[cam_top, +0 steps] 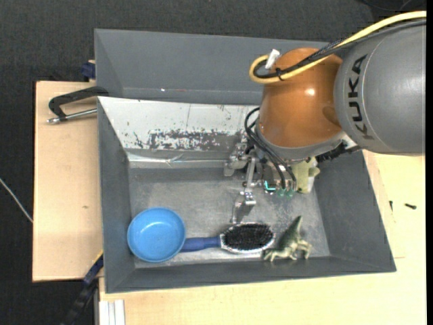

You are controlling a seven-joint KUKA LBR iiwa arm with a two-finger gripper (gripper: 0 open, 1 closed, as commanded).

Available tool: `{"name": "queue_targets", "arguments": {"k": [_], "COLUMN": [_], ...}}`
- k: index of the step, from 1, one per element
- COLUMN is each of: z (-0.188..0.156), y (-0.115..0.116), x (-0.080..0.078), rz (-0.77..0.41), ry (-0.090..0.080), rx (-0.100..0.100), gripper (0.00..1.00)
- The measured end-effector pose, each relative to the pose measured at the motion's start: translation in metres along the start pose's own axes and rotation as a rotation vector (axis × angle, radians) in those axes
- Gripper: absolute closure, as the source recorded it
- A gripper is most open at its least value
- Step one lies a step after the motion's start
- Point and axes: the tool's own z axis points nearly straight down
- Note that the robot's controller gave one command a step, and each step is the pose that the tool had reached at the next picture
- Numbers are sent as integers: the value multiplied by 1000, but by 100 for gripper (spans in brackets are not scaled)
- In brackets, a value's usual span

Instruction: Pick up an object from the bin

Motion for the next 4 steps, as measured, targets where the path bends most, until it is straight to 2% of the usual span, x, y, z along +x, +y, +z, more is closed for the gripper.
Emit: {"name": "queue_targets", "arguments": {"k": [1, 2, 3, 4], "z": [126, 122, 123, 123], "y": [-9, -9, -10, -10], "x": [17, 15, 15, 15], "rz": [15, 14, 16, 16], "ry": [1, -5, -7, -7], "rx": [-2, -2, -2, -1], "gripper": [0, 100, 0, 100]}}
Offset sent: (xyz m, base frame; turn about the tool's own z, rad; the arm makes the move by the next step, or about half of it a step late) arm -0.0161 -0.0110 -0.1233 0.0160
